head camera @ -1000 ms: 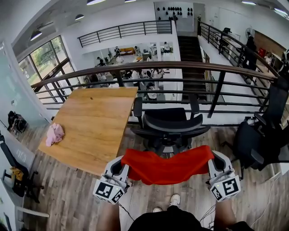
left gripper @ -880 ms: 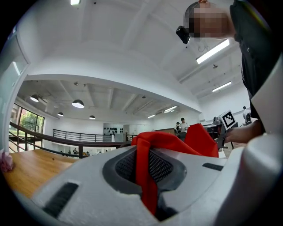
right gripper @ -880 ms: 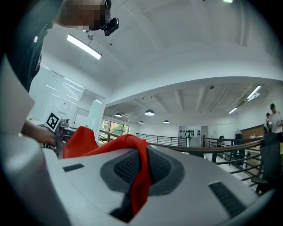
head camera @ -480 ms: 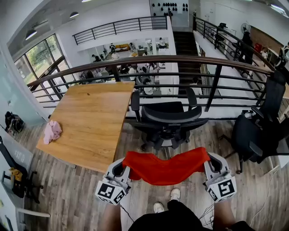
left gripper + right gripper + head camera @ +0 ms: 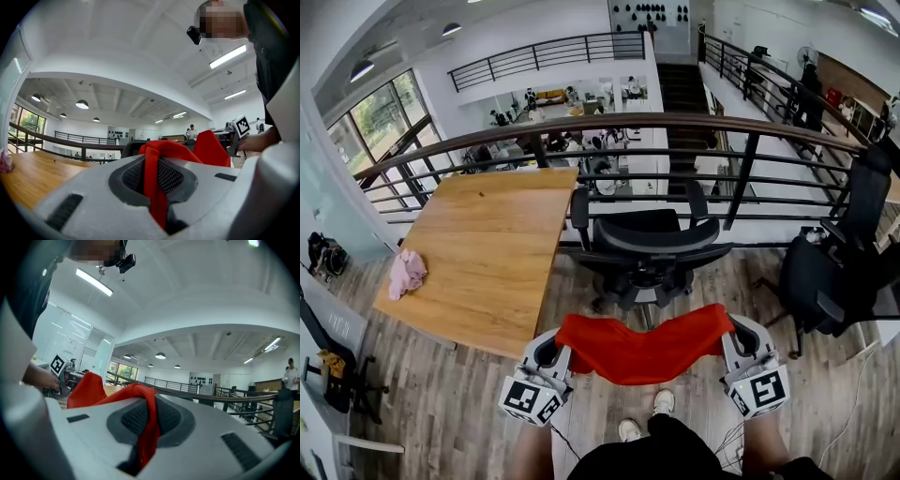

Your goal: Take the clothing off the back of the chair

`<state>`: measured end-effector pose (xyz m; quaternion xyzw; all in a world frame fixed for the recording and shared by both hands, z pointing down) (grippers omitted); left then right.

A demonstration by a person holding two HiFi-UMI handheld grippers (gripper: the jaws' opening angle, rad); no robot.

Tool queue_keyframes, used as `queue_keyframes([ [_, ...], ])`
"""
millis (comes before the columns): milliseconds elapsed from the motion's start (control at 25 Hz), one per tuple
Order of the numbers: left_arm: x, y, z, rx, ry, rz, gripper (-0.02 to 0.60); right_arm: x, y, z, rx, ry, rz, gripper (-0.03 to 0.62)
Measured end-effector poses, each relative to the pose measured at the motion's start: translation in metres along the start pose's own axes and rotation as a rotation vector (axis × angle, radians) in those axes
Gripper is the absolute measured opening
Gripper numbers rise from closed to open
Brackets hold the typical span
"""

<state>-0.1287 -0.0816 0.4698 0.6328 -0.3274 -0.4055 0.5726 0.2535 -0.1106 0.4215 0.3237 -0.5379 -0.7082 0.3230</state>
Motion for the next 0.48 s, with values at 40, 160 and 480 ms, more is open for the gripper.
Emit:
queue_keyframes([
  [40, 0.0004, -0.0001, -0.0002, -0.001, 0.001, -0.001, 0.037, -0.0003, -0.0007, -0.0005, 0.000, 0.001, 0.001, 0.026],
  [160, 0.0026, -0.0005, -0.0019, -0.002, 0.005, -0.006, 0.038, -0.0014, -0.0011, -0.0021, -0.002, 0.003, 0.000, 0.026],
  [480, 0.0072, -0.0062, -0.0048, 0.011, 0.010, -0.015, 0.037, -0.0008, -0.0013, -0.0051, -0.002, 0.009, -0.007, 0.026],
])
Point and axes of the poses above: the fingertips, and each gripper's own axes: x forward along the fingers, z to its left, y out of its underside, the point moved 9 cm from there along -x, backward along the fingers, and after that the axes turned 6 degrees about -z, right-handed, at the moved point
